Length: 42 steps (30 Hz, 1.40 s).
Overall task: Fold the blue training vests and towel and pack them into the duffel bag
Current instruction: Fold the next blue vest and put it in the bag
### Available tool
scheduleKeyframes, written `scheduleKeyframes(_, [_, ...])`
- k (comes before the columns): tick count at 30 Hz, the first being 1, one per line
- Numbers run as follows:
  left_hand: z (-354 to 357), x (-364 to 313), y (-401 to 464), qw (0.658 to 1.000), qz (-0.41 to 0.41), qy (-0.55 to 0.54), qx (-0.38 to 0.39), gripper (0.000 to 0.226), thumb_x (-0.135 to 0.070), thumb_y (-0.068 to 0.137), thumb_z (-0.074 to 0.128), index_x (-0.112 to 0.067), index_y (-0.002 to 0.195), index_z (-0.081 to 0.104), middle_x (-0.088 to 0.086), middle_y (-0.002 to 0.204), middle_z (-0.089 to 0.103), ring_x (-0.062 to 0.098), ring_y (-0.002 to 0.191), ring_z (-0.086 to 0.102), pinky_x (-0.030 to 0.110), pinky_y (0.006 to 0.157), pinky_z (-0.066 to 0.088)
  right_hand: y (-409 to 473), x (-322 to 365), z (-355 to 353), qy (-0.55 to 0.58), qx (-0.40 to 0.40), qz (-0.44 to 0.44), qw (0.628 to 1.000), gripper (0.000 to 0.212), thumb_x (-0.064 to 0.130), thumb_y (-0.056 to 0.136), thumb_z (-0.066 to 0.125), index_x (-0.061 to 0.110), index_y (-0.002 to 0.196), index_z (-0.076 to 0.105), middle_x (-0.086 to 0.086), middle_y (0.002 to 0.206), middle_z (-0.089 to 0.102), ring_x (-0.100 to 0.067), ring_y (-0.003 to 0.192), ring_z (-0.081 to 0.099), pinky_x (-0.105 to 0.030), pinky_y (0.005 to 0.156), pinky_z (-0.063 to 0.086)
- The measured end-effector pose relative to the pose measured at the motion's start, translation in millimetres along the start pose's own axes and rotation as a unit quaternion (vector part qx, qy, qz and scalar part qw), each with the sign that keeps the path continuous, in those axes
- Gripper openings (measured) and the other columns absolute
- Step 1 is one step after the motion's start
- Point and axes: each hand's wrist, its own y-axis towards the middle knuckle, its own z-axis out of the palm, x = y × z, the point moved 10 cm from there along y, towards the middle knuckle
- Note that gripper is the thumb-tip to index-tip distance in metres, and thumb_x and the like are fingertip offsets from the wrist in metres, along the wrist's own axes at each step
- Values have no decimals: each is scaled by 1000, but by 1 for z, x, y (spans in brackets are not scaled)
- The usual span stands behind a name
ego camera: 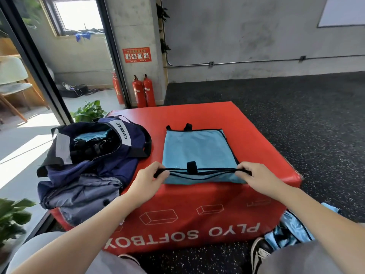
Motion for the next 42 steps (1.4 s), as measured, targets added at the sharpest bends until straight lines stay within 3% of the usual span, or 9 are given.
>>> scheduleKeyframes(3, [-14, -10, 9, 1000, -6, -8, -25, 10, -31, 93, 68, -33, 85, 63, -10, 72, 68, 2, 68, 60, 16, 62, 43, 7, 6, -17, 38, -31, 11, 999, 9, 32, 99, 61, 33, 94, 69, 12, 81, 70, -9, 73, 63, -33, 71, 47])
scheduleKeyframes(6, [-24, -18, 19, 998, -3, 10, -56, 20, -31, 93, 69, -40, 80, 58, -13, 70, 66, -2, 70, 60, 11, 61, 41, 22, 10, -25, 53, -63, 19, 996, 9, 35, 98, 62, 33, 97, 71, 19, 88, 72, 0, 79, 64, -28, 73, 48])
scheduleKeyframes(9, [-28, -18, 38, 997, -9, 9, -82, 20, -28, 93, 69, -37, 80, 57, -14, 68, 63, -5, 70, 58, 8, 61, 39, 44, 9, -23, 50, -77, 26, 995, 7, 33, 99, 62, 33, 98, 69, 22, 89, 68, 7, 79, 61, -24, 71, 40])
scheduleKeyframes(13, [-25, -8, 73, 995, -12, -7, -102, 14, -21, 94, 69, -30, 88, 60, -16, 76, 64, -10, 78, 59, 4, 67, 38, 82, 2, -22, 30, -93, 41, 994, 13, 32, 99, 62, 25, 104, 72, 18, 92, 68, -10, 89, 64, -29, 77, 42])
scheduleKeyframes(20, [9, 33, 143, 994, -47, -12, -96, 10, -17, 95, 65, -22, 103, 67, -11, 91, 69, 6, 87, 63, 3, 70, 38, 153, -27, -21, 4, -78, 67, 995, 15, 33, 100, 61, 25, 105, 73, 21, 92, 65, -7, 95, 60, -24, 81, 38])
scheduleKeyframes(27, [35, 62, 189, 992, -77, -12, -95, 17, -19, 94, 67, -22, 111, 67, -11, 93, 66, 11, 88, 62, 13, 72, 41, 197, -61, -6, -14, -34, 92, 995, 11, 38, 98, 63, 32, 100, 73, 17, 95, 69, -8, 95, 62, -26, 80, 43])
scheduleKeyframes(33, [49, 96, 209, 986, -142, 61, -62, 34, -33, 88, 74, -24, 119, 65, -5, 110, 64, 17, 94, 61, 38, 85, 53, 216, -83, 13, -84, 28, 116, 989, 18, 45, 90, 71, 30, 100, 73, 12, 98, 66, -12, 94, 62, -36, 86, 53])
scheduleKeyframes(39, [41, 99, 210, 985, -135, 68, -79, 36, -31, 85, 77, -20, 117, 65, -5, 104, 59, 4, 81, 54, 25, 78, 41, 224, -61, 12, -201, 10, 97, 975, 24, 45, 90, 70, 32, 110, 66, 8, 109, 58, -18, 107, 56, -41, 93, 45])
scheduleKeyframes(42, [37, 89, 208, 987, -108, 75, -95, 35, -25, 87, 74, -20, 120, 63, -3, 99, 59, 1, 86, 51, 17, 77, 35, 225, -25, 27, -151, 0, 36, 988, 17, 41, 93, 66, 29, 105, 67, 12, 103, 58, -14, 100, 57, -37, 91, 48])
